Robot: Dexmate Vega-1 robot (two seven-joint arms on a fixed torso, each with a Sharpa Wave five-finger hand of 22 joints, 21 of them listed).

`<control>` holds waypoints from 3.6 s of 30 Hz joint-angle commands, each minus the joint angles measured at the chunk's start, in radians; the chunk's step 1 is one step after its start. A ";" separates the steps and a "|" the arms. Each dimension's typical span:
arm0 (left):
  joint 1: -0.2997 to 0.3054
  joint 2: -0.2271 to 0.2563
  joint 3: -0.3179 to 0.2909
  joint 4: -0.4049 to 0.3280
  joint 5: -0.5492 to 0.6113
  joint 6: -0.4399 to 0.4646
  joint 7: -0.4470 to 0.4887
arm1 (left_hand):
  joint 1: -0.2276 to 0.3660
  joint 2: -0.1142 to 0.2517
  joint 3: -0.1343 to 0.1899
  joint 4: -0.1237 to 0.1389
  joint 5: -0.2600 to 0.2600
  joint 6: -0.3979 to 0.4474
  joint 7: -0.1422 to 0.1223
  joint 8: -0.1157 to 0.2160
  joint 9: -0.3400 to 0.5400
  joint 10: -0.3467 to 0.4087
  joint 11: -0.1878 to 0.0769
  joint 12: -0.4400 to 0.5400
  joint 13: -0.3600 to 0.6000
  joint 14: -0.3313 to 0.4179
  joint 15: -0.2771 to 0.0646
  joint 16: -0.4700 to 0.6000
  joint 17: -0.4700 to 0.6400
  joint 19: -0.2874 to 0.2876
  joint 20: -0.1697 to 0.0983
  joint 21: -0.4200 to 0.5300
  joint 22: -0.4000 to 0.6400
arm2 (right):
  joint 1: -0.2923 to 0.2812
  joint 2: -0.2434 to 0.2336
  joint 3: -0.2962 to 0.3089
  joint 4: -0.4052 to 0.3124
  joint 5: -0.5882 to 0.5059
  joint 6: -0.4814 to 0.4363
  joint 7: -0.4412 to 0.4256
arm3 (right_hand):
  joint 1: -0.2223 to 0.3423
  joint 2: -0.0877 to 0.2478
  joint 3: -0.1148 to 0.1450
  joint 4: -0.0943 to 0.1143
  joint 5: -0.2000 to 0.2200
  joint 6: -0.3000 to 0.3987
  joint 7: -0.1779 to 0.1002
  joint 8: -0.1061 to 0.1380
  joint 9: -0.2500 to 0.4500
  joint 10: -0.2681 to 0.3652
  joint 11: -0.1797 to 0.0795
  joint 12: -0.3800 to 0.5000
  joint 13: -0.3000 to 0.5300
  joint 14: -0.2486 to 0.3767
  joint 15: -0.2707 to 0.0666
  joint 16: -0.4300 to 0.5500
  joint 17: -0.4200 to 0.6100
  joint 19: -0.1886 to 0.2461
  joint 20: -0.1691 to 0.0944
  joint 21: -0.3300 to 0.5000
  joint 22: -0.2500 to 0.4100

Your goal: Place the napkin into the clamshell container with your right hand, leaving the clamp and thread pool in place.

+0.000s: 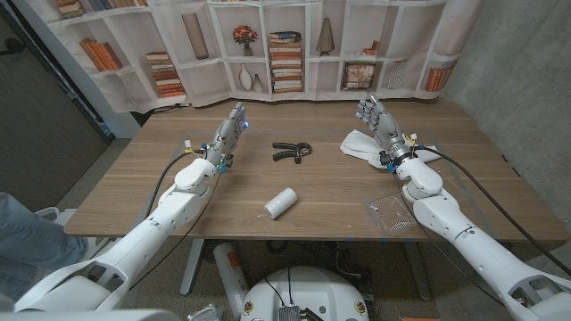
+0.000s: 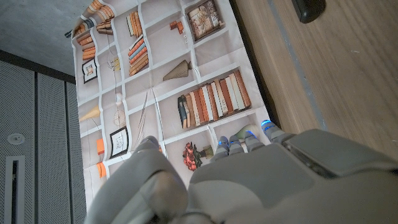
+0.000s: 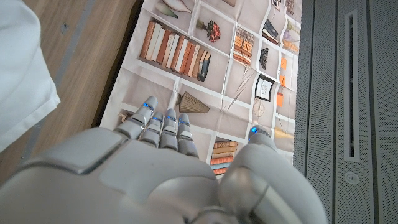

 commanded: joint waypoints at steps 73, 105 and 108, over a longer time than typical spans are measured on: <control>-0.020 0.011 0.025 -0.037 0.029 0.013 -0.013 | 0.016 0.013 -0.008 -0.008 0.009 0.010 -0.002 -0.005 0.005 0.005 -0.005 0.001 0.002 -0.039 0.001 -0.003 0.003 -0.093 0.009 -0.028 0.004 | -0.148 -0.161 0.076 -0.239 -0.361 -0.065 -0.284 | 0.025 0.007 -0.004 -0.016 -0.008 0.015 -0.020 -0.003 0.005 0.021 -0.009 -0.012 0.003 0.019 -0.010 -0.005 0.003 0.018 0.003 -0.039 0.002; -0.010 0.033 0.014 -0.056 0.037 0.005 -0.011 | 0.020 0.015 -0.013 -0.009 0.010 0.019 0.000 -0.004 0.005 0.010 -0.002 0.001 0.002 -0.035 0.001 -0.002 0.003 -0.089 0.010 -0.037 0.005 | -0.183 -0.196 0.090 -0.324 -0.477 -0.180 -0.381 | 0.038 0.015 -0.001 -0.024 -0.008 0.022 -0.037 -0.003 0.005 0.013 -0.014 -0.021 0.003 0.014 -0.016 -0.008 0.003 0.013 0.001 -0.059 0.003; -0.009 0.035 0.015 -0.055 0.037 0.005 -0.014 | 0.020 0.016 -0.014 -0.009 0.010 0.019 -0.001 -0.004 0.005 0.010 -0.003 0.001 0.002 -0.035 0.000 -0.002 0.003 -0.089 0.011 -0.038 0.005 | -0.183 -0.202 0.090 -0.334 -0.496 -0.192 -0.390 | 0.039 0.015 -0.001 -0.025 -0.008 0.023 -0.037 -0.003 0.005 0.013 -0.012 -0.021 0.003 0.014 -0.015 -0.008 0.003 0.013 0.001 -0.060 0.003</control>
